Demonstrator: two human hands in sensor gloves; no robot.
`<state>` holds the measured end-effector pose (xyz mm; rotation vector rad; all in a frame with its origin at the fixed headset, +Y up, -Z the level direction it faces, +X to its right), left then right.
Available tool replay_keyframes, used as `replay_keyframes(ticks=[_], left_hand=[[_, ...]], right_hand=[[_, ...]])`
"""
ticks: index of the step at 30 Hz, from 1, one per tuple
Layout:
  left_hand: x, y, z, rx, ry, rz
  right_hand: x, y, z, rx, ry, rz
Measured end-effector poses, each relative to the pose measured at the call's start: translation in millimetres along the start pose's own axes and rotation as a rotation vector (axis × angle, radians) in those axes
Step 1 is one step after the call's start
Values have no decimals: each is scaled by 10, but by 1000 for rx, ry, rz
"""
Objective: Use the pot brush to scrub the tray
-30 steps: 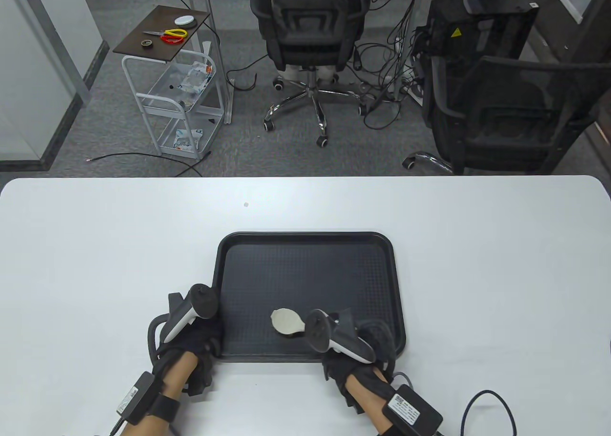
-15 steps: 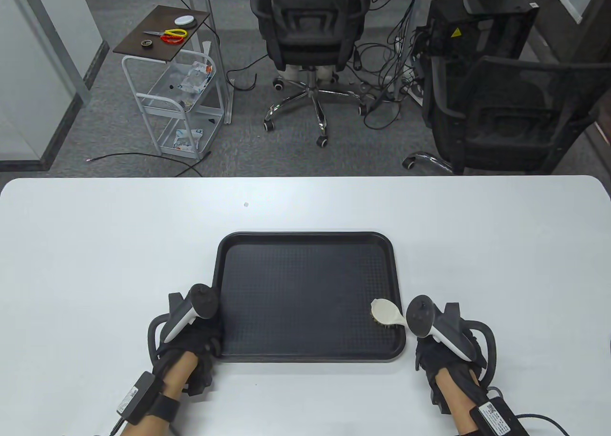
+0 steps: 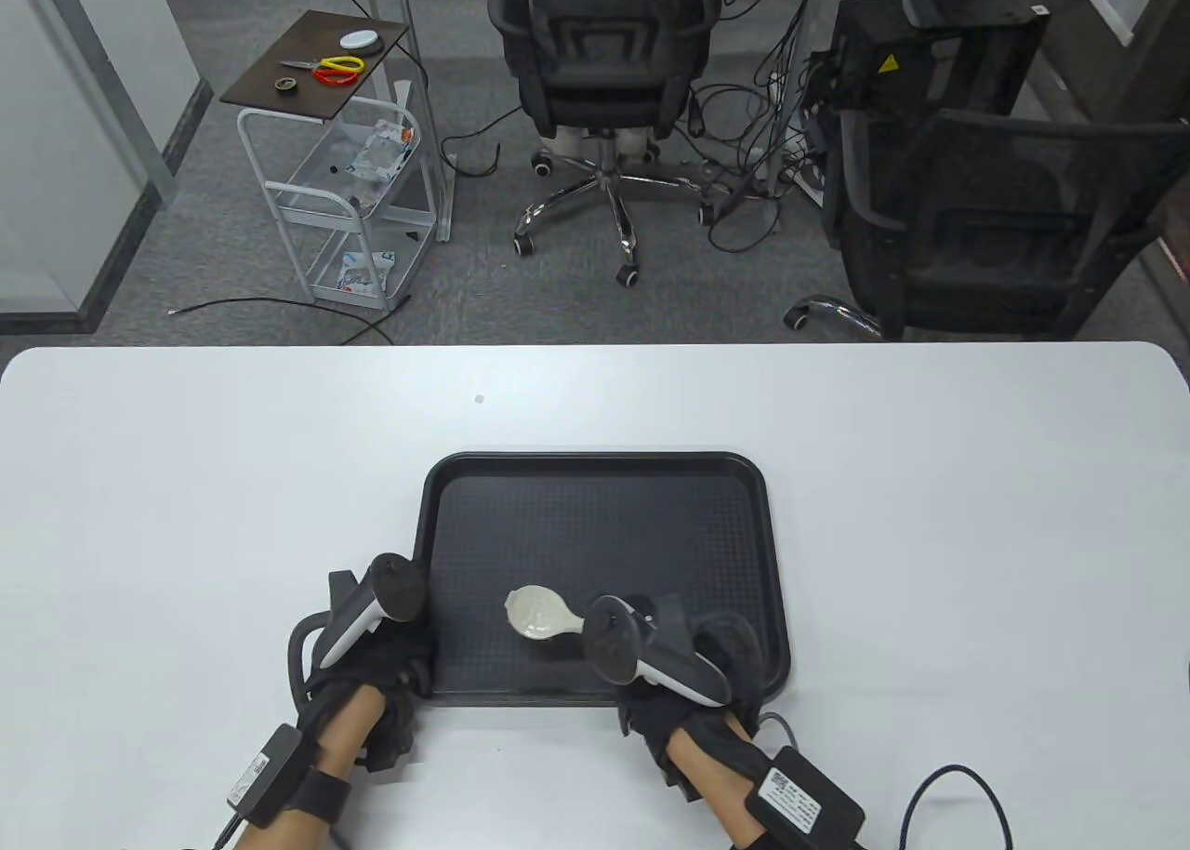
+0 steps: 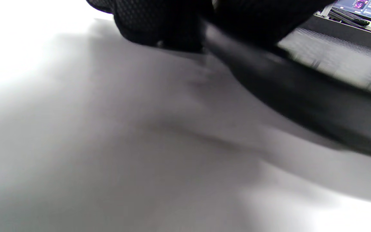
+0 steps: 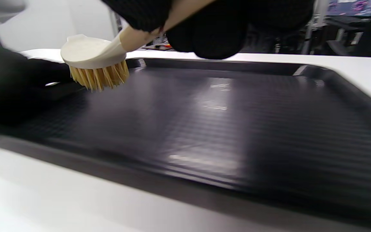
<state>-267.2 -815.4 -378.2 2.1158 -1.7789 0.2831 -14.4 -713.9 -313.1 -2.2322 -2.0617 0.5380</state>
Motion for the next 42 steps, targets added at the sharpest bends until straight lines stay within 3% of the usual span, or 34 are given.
replay_keyframes(ticks=[6, 11, 17, 26, 30, 36, 42], left_hand=[[1, -2, 2, 3, 2, 1], [2, -2, 4, 3, 1, 2], [2, -1, 5, 3, 1, 3], [2, -1, 6, 3, 2, 4], [3, -1, 6, 3, 2, 4], [2, -1, 6, 1, 0, 8], [2, -2, 6, 1, 0, 10]], right_hand=[[-270, -487, 186, 64, -66, -36], [-360, -461, 211, 75, -76, -48], [-356, 47, 67, 7, -105, 14], [-351, 1333, -359, -199, -175, 137], [-304, 1723, -569, -277, -181, 119], [-205, 2094, -756, -378, -177, 58], [-44, 2061, -698, -372, -178, 55]])
Point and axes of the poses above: the tracker on the back of each hand, its own y axis roughly to the little-finger side, its own z axis roughly from the wrist to the fingertips, x = y × z, the point moved 4 cm from there along z, roughly from the wrist to the fingertips, and after that the axes turned 3 degrees about -y, right-handed, at the moved point
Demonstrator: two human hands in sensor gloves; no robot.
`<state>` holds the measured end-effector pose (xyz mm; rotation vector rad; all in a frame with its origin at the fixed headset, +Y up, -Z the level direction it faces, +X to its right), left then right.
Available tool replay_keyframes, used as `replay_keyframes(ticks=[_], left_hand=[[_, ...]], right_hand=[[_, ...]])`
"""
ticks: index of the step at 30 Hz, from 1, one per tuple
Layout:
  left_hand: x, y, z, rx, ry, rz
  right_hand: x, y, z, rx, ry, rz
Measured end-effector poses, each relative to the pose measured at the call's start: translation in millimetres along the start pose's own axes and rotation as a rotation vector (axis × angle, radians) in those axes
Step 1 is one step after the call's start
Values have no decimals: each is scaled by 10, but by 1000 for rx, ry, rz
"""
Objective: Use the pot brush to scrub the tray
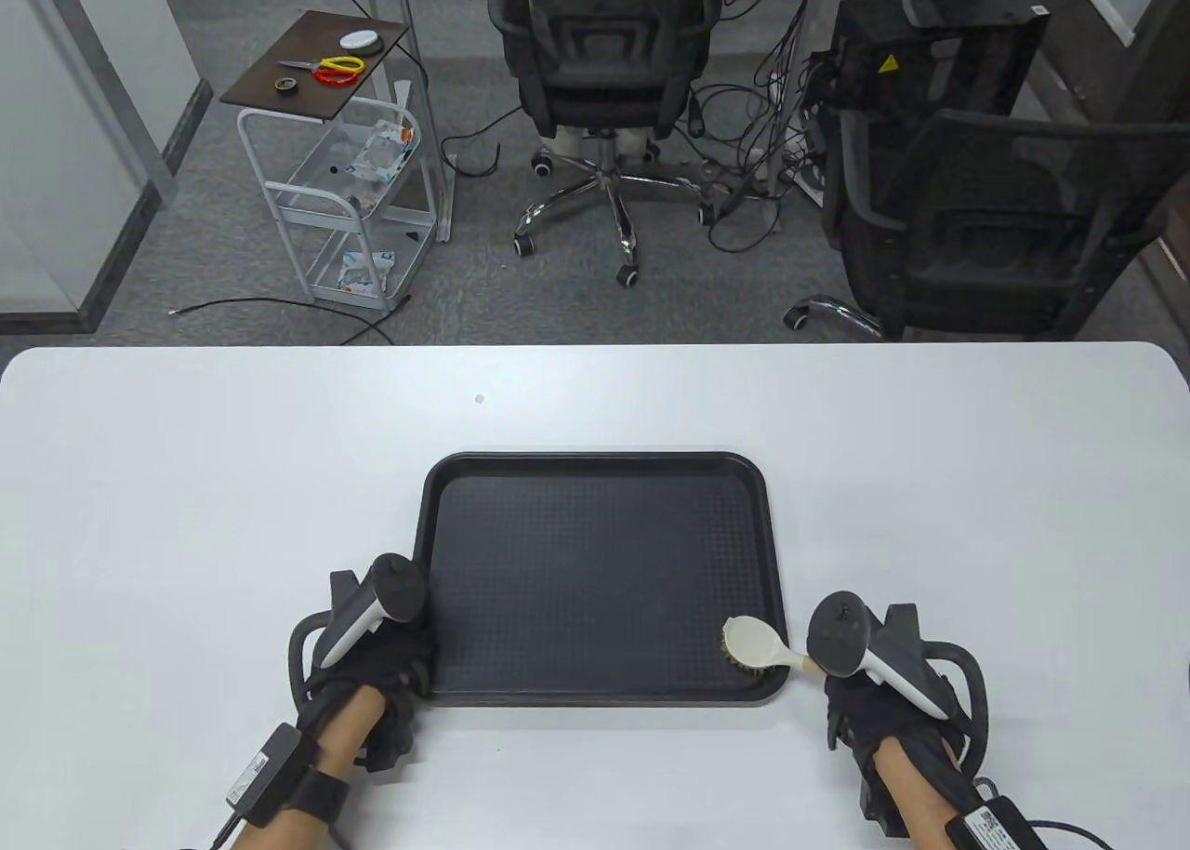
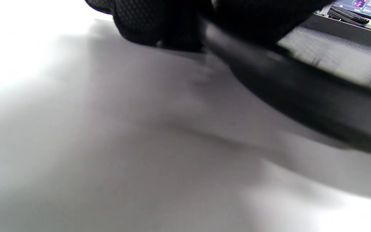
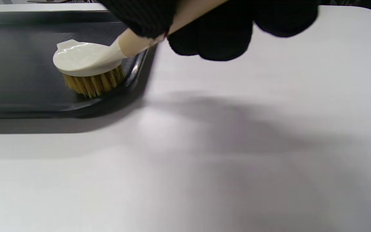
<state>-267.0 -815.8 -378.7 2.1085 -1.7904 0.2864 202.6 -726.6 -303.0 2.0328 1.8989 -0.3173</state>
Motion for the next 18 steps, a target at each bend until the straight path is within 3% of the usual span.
replay_keyframes(ticks=[6, 18], left_hand=[[0, -2, 2, 0, 1, 1], [2, -4, 4, 3, 4, 1]], right_hand=[[300, -425, 12, 93, 107, 65], [664, -1836, 418, 230, 234, 94]])
Point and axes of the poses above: the tracker on the back of each hand, its own y axis roughly to the little-finger side, its own z axis roughly from the wrist to the fingertips, x = y × z, the point moved 4 cm from there along z, roughly from the wrist to the fingertips, and after that the axes turned 3 degrees about -y, right-handed, at the moved point
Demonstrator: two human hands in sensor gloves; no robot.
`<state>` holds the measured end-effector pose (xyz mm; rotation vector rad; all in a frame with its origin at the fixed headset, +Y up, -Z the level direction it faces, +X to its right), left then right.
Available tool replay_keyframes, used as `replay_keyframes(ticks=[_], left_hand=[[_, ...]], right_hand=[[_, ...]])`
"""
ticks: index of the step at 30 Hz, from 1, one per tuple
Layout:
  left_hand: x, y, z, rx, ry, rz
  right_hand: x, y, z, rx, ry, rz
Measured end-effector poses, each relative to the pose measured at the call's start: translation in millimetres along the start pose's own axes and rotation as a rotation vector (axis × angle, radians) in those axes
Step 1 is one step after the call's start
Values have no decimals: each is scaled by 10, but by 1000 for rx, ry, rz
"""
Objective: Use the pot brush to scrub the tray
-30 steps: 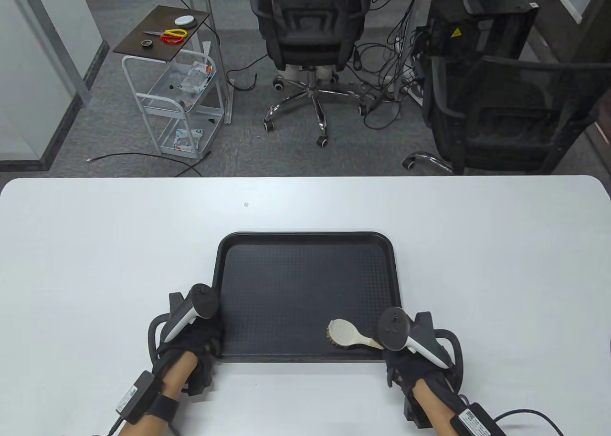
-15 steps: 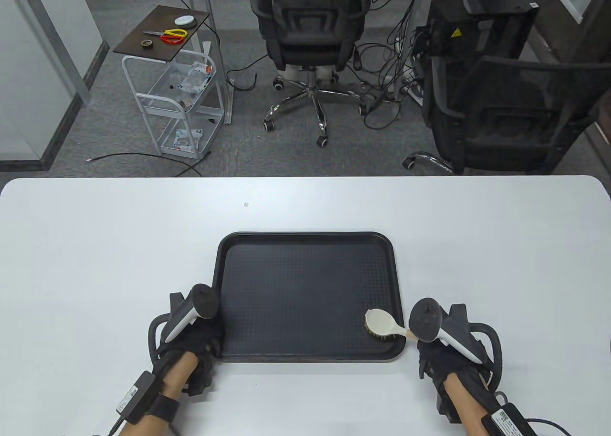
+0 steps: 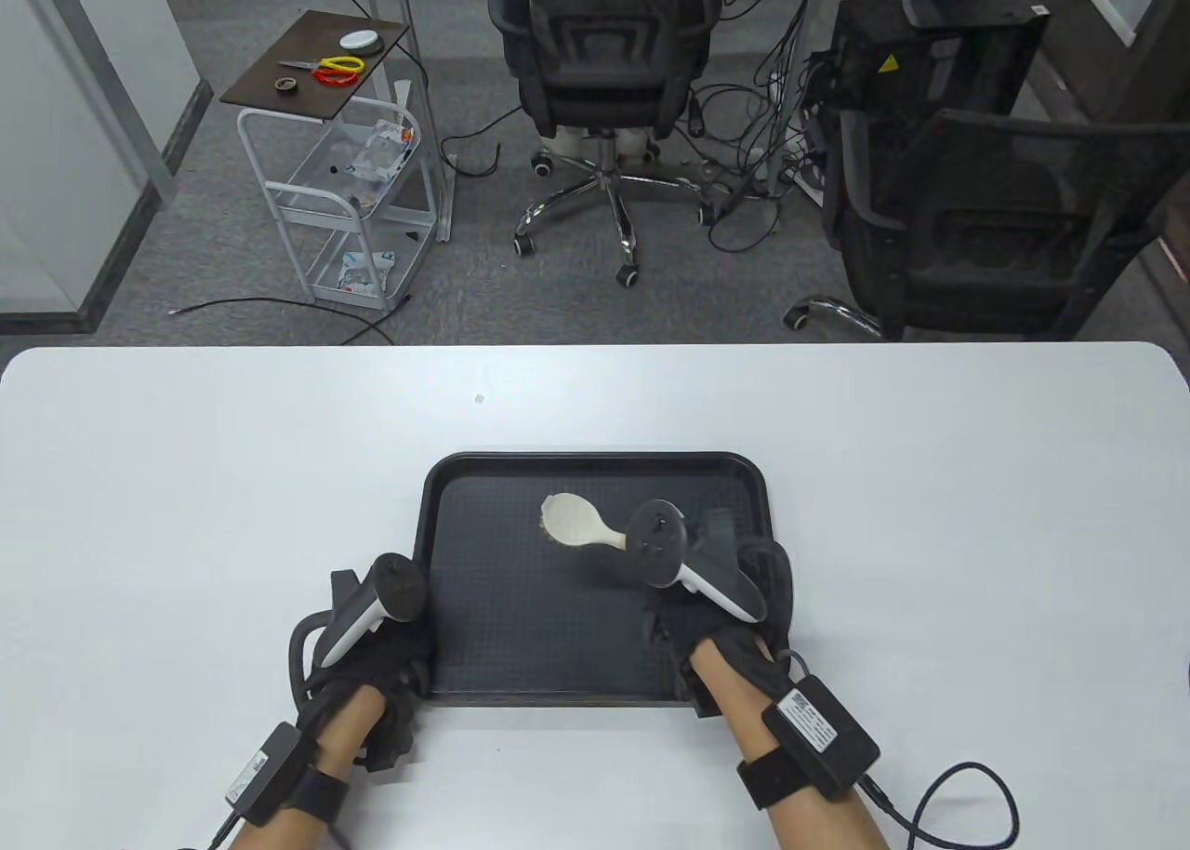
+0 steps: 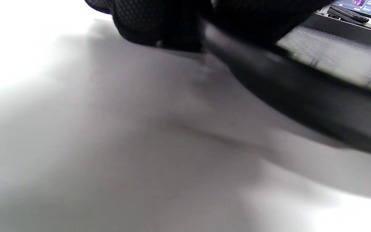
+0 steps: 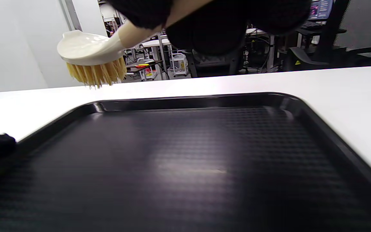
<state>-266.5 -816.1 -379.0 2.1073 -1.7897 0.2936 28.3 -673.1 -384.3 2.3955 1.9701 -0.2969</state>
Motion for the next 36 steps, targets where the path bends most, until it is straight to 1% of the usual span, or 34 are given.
replay_keyframes(ticks=[5, 7, 9, 10, 15, 19, 22, 25, 28, 30, 31, 33, 36], left_hand=[[2, 2, 0, 4, 4, -6], [3, 2, 1, 4, 3, -4], [3, 3, 2, 6, 4, -5], [3, 3, 3, 6, 5, -5], [3, 3, 2, 6, 3, -2], [4, 3, 2, 7, 4, -2], [4, 4, 3, 6, 3, -1], [3, 4, 2, 6, 3, -1], [3, 4, 2, 5, 1, 2], [2, 3, 2, 4, 1, 3], [1, 3, 1, 4, 1, 3], [1, 3, 1, 4, 2, 2], [0, 3, 2, 4, 3, 2]], right_hand=[[-171, -375, 344, -1, -23, 56], [-293, -494, 480, -11, -48, 95], [-397, -580, 577, -20, -61, 95], [-494, -649, 648, -27, -73, 83], [-815, -816, 809, -48, -111, 43], [-960, -815, 856, -55, -124, 4], [-946, -683, 857, -72, -88, -40], [-856, -428, 832, -98, -61, -73], [-751, -59, 789, -161, -53, -102], [-672, 274, 741, -223, -50, -104], [-643, 392, 721, -246, -48, -110], [-551, 754, 652, -318, -40, -127], [-458, 1129, 563, -399, -33, -151]])
Point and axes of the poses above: the tracker on the back of each hand, its own y axis roughly to the little-finger side, its own z axis roughly from the wrist to the fingertips, x = y × z, the point moved 4 cm from there along z, roughly from the wrist to the fingertips, and after that the axes turned 3 degrees about -y, right-handed, at the moved point
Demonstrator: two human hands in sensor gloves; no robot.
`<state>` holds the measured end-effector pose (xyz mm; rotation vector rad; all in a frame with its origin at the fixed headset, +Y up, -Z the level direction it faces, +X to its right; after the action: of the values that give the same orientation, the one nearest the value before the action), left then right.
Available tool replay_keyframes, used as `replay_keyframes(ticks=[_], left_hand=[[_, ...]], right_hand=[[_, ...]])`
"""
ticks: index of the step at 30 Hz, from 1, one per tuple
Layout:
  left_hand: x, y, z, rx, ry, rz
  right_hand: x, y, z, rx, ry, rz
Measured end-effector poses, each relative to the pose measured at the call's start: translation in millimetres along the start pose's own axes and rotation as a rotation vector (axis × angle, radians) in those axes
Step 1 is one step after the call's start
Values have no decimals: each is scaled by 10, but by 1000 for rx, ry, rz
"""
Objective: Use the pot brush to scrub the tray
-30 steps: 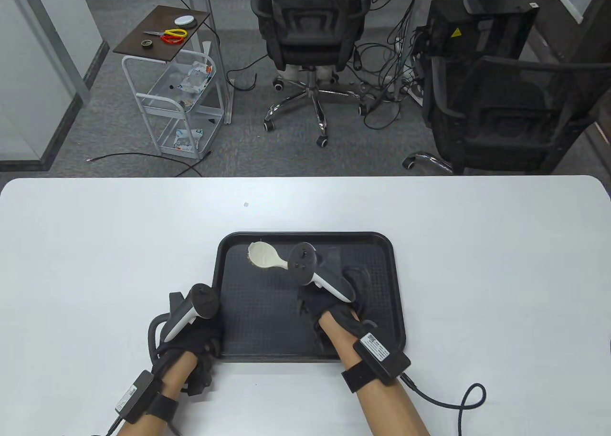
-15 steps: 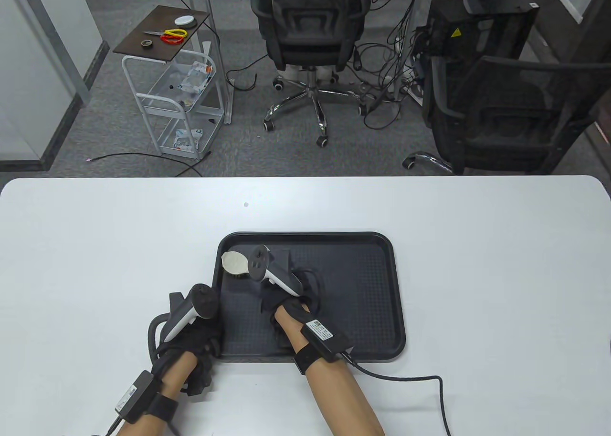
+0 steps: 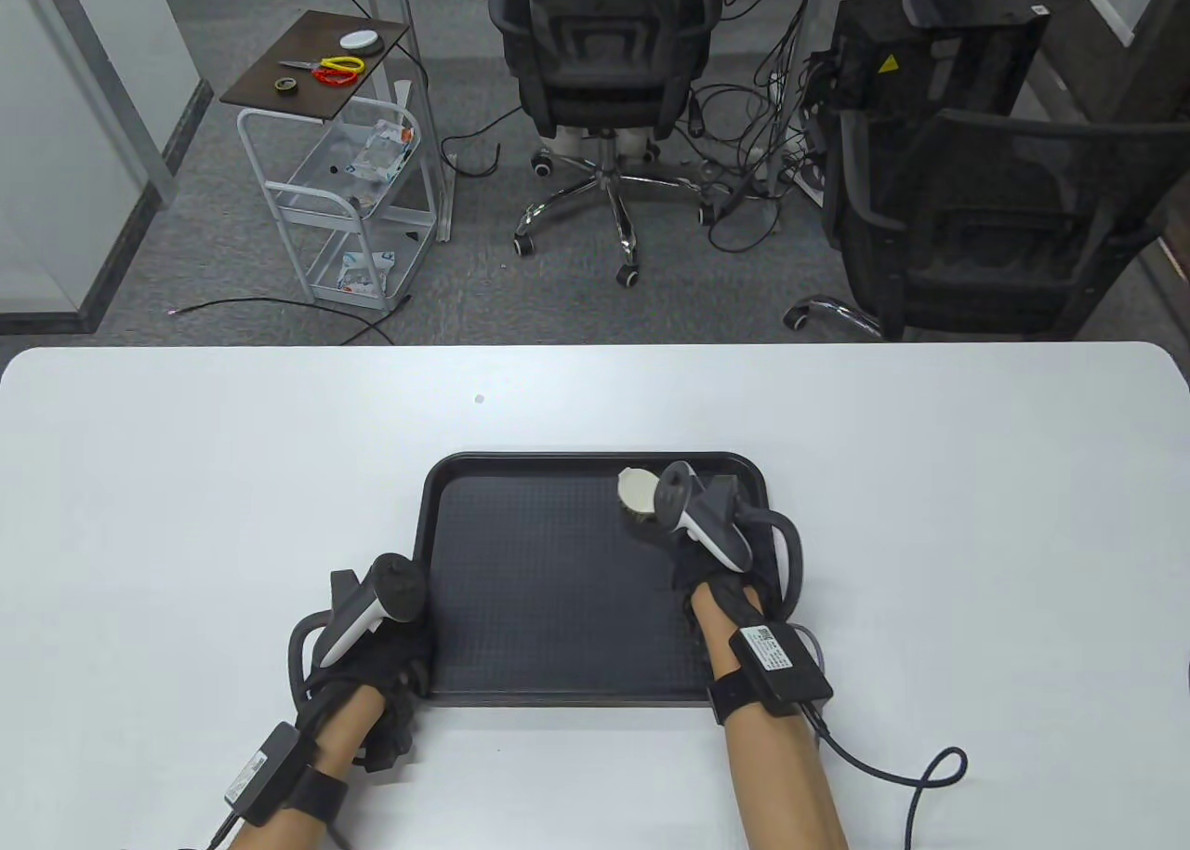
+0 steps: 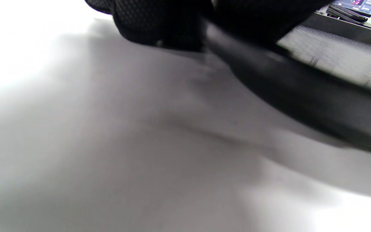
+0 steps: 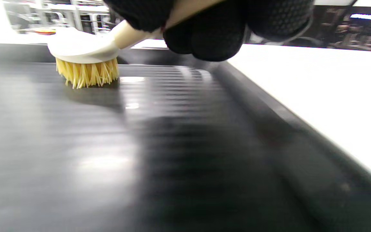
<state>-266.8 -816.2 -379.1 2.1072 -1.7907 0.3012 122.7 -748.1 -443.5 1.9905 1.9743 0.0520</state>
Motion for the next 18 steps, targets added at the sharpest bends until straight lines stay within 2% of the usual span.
replay_keyframes(ticks=[5, 9, 14, 18], left_hand=[[0, -1, -1, 0, 1, 0], [0, -1, 0, 0, 1, 0], [0, -1, 0, 0, 1, 0], [-4, -3, -6, 0, 1, 2]], right_hand=[[37, 350, 39, -88, 3, -28], [79, 393, 34, -115, 13, -56], [175, 116, -77, -26, 20, 0], [230, -412, -283, 139, 20, 47]])
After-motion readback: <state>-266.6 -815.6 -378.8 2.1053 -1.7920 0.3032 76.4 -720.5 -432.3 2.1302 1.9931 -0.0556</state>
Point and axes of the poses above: the tracker on the back of each hand, its own y axis roughly to the little-finger side, its own z axis roughly from the wrist to the fingertips, x = y × z, the point moved 4 cm from there along z, roughly from the wrist to the fingertips, and after that the axes turned 3 degrees about -y, right-handed, at the moved point
